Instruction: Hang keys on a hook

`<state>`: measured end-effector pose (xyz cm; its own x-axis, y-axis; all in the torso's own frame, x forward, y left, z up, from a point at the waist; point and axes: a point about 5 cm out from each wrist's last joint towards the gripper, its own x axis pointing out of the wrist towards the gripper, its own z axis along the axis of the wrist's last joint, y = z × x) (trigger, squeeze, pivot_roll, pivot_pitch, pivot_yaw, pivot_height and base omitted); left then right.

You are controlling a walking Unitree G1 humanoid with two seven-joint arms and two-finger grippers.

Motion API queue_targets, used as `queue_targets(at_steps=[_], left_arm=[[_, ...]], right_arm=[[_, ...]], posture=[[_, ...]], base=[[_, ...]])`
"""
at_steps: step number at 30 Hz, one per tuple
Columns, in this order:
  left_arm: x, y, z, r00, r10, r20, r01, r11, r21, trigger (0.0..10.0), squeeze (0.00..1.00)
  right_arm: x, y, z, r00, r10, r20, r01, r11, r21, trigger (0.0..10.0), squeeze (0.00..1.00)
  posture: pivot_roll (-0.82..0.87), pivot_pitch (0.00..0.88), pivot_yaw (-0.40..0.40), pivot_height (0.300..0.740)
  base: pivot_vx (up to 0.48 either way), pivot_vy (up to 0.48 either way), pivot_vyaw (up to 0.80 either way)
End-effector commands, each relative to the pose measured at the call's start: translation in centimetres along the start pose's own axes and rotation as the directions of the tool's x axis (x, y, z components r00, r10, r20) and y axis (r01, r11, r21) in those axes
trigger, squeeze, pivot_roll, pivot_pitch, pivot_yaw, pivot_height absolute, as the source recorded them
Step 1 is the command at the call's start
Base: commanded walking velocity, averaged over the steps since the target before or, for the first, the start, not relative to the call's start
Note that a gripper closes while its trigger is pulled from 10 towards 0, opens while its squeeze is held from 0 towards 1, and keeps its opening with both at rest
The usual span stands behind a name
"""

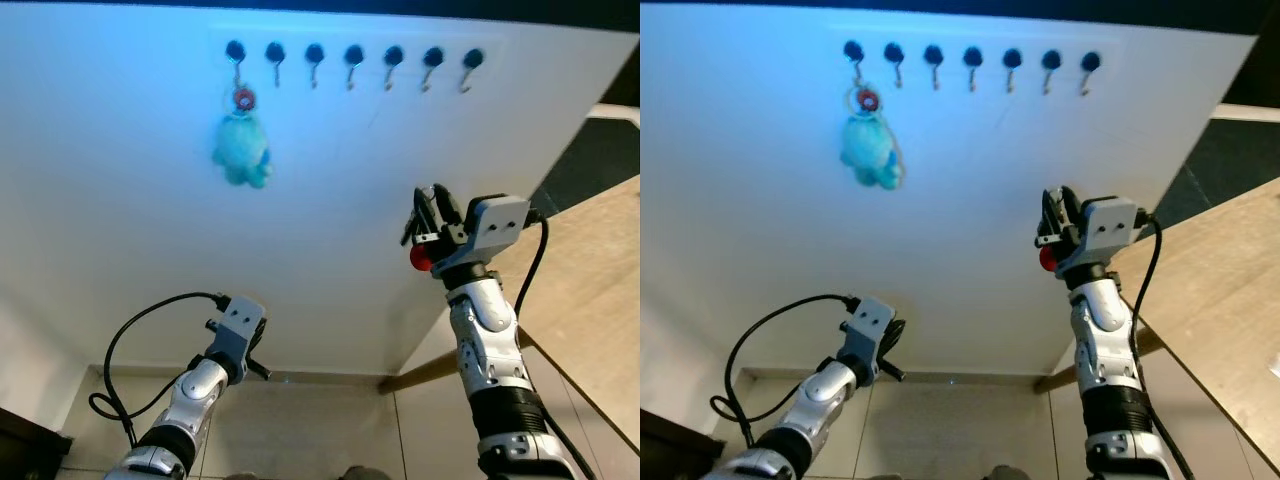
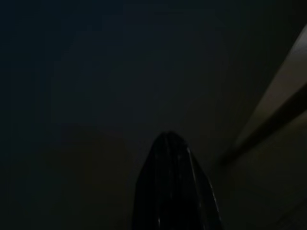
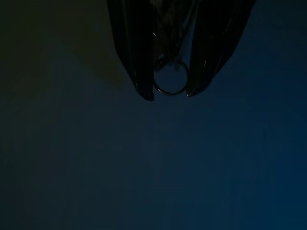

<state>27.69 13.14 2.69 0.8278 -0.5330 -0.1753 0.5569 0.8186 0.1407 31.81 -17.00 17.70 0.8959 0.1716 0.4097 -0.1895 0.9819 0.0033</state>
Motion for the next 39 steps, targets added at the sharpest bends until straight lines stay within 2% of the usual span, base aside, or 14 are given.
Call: queue_targets(at_steps=[1, 6, 8, 10, 11, 12, 14, 17, 20, 22, 26, 31, 37, 39], left_arm=[[0.2, -0.5, 1.4, 0.995, -0.059, 0.076, 0.058, 0.998, 0.023, 10.0, 0.00], [0.1, -1.3, 3.5, 0.980, -0.116, 0.162, 0.107, 0.992, 0.064, 10.0, 0.00], [0.1, -1.3, 3.5, 0.980, -0.116, 0.162, 0.107, 0.992, 0.064, 10.0, 0.00], [-0.1, -1.7, 5.0, 0.965, -0.149, 0.215, 0.136, 0.988, 0.074, 10.0, 0.00], [-0.1, -1.7, 5.0, 0.965, -0.149, 0.215, 0.136, 0.988, 0.074, 10.0, 0.00], [-0.3, -2.1, 6.3, 0.947, -0.193, 0.256, 0.175, 0.980, 0.091, 10.0, 0.00], [-0.3, -2.1, 6.3, 0.947, -0.193, 0.256, 0.175, 0.980, 0.091, 10.0, 0.00], [-0.5, -2.5, 7.9, 0.923, -0.243, 0.299, 0.222, 0.969, 0.105, 10.0, 0.00], [-0.4, -2.6, 9.1, 0.904, -0.252, 0.344, 0.233, 0.968, 0.097, 10.0, 0.00], [-0.4, -2.6, 9.1, 0.904, -0.252, 0.344, 0.233, 0.968, 0.097, 10.0, 0.00], [-0.3, -2.7, 11.0, 0.885, -0.269, 0.380, 0.243, 0.963, 0.115, 10.0, 0.00], [-0.3, -2.9, 11.9, 0.886, -0.275, 0.374, 0.243, 0.961, 0.130, 10.0, 0.00], [0.1, -3.0, 14.3, 0.858, -0.243, 0.453, 0.219, 0.970, 0.107, 10.0, 0.00], [0.1, -3.0, 14.3, 0.858, -0.243, 0.453, 0.219, 0.970, 0.107, 10.0, 0.00]], right_arm=[[1.0, 0.4, 2.2, 0.997, 0.018, 0.080, -0.018, 1.000, 0.006, 10.0, 0.00], [1.1, 1.6, 4.0, 0.992, 0.031, 0.119, -0.036, 0.998, 0.043, 10.0, 0.00], [1.1, 1.6, 4.0, 0.992, 0.031, 0.119, -0.036, 0.998, 0.043, 10.0, 0.00], [1.5, 2.2, 5.8, 0.986, 0.038, 0.161, -0.047, 0.998, 0.051, 10.0, 0.00], [1.5, 2.2, 5.8, 0.986, 0.038, 0.161, -0.047, 0.998, 0.051, 10.0, 0.00], [1.7, 2.6, 7.1, 0.980, 0.050, 0.192, -0.060, 0.997, 0.048, 10.0, 0.00], [1.7, 2.6, 7.1, 0.980, 0.050, 0.192, -0.060, 0.997, 0.048, 10.0, 0.00], [1.7, 2.9, 8.0, 0.976, 0.062, 0.207, -0.073, 0.996, 0.044, 10.0, 0.00], [1.7, 3.0, 8.5, 0.973, 0.063, 0.221, -0.073, 0.997, 0.036, 10.0, 0.00], [1.7, 3.0, 8.5, 0.973, 0.063, 0.221, -0.073, 0.997, 0.036, 10.0, 0.00], [2.0, 2.8, 9.1, 0.977, 0.035, 0.212, -0.039, 0.999, 0.015, 10.0, 0.00], [2.3, 2.3, 8.9, 0.986, -0.024, 0.168, 0.020, 1.000, 0.021, 10.0, 0.00], [3.1, 1.4, 8.7, 0.986, -0.087, 0.140, 0.086, 0.996, 0.015, 10.0, 0.00], [3.1, 1.4, 8.7, 0.986, -0.087, 0.140, 0.086, 0.996, 0.015, 10.0, 0.00]], posture=[[0.03, 0.066, -0.034, 0.740], [0.03, 0.068, -0.032, 0.740], [0.03, 0.068, -0.032, 0.740], [0.03, 0.068, -0.026, 0.740], [0.03, 0.068, -0.026, 0.740], [0.03, 0.067, -0.026, 0.740], [0.03, 0.067, -0.026, 0.740], [0.03, 0.067, -0.026, 0.740], [0.03, 0.067, -0.027, 0.740], [0.03, 0.067, -0.027, 0.740], [0.03, 0.072, -0.030, 0.740], [0.03, 0.078, -0.031, 0.740], [0.03, 0.084, -0.031, 0.740], [0.03, 0.084, -0.031, 0.740]], base=[[0.000, 0.000, 0.00], [0.000, 0.000, 0.00], [0.000, 0.000, 0.00], [0.000, 0.000, 0.00], [0.000, 0.000, 0.00], [0.000, 0.000, 0.00], [0.000, 0.000, 0.00], [0.000, 0.000, 0.00], [0.000, 0.000, 0.00], [0.000, 0.000, 0.00], [0.000, 0.000, 0.00], [0.000, 0.000, 0.00], [0.000, 0.000, 0.00], [0.000, 0.000, 0.00]])
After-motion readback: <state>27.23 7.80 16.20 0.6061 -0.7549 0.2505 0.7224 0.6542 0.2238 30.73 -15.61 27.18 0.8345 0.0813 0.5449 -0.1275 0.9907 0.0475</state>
